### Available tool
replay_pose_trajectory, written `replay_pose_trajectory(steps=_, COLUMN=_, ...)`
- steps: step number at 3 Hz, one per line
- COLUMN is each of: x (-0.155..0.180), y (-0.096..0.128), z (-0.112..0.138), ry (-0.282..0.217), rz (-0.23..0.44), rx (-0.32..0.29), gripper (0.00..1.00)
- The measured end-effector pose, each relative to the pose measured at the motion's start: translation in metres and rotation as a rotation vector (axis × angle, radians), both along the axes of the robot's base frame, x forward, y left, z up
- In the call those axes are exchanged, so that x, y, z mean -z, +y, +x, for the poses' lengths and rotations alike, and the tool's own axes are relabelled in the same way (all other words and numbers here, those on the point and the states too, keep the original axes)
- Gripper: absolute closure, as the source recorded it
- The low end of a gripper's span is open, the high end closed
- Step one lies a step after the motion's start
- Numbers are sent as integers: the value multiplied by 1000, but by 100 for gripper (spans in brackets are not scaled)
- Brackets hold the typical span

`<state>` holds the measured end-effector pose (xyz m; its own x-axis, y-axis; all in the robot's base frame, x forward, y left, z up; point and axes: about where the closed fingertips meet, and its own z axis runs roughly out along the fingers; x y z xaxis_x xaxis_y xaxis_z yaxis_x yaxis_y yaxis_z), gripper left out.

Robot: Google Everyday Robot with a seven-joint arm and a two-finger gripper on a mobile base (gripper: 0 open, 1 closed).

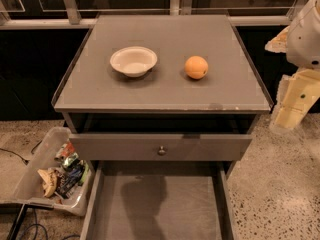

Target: Place orange into middle drawer

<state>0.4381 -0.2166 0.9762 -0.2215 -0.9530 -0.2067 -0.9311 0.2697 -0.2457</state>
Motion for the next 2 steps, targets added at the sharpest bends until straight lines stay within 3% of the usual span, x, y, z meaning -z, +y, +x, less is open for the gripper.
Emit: replay_pose_trajectory(steps=2, x=-4, y=2, z=6, ry=-23, rz=25, rx=0, gripper=0)
